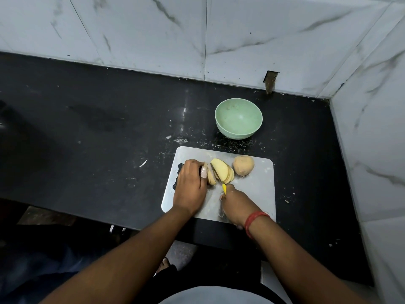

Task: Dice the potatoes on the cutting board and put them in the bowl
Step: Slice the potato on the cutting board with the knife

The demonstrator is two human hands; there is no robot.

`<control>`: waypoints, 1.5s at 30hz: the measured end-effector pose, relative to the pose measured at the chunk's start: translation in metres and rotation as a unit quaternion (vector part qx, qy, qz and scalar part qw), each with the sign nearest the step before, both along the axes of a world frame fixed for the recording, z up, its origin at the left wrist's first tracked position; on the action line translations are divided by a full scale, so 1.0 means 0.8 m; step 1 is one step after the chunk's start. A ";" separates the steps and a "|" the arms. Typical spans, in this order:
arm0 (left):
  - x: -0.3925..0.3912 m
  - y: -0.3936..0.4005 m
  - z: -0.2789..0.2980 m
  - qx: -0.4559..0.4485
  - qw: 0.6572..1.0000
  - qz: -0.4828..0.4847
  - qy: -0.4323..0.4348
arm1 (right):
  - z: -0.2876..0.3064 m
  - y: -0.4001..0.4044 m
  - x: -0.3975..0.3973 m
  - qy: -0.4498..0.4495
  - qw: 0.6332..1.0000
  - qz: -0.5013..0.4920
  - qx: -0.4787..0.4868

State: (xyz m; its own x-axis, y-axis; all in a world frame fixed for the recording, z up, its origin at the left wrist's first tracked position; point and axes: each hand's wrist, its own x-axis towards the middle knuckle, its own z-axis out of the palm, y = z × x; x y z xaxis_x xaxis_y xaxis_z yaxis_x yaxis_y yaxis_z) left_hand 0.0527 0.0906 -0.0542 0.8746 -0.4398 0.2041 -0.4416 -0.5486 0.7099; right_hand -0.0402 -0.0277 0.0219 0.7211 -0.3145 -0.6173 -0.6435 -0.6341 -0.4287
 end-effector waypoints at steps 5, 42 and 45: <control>-0.001 0.000 0.001 -0.001 1.000 0.002 0.005 | -0.005 0.000 0.000 -0.019 0.999 -0.026 0.013; 0.012 0.033 0.011 0.026 0.995 -0.096 -0.006 | -0.016 0.030 0.039 -0.171 0.961 -0.194 0.101; 0.016 0.034 0.010 0.034 0.994 -0.107 0.007 | -0.016 0.029 0.038 -0.165 0.966 -0.181 0.088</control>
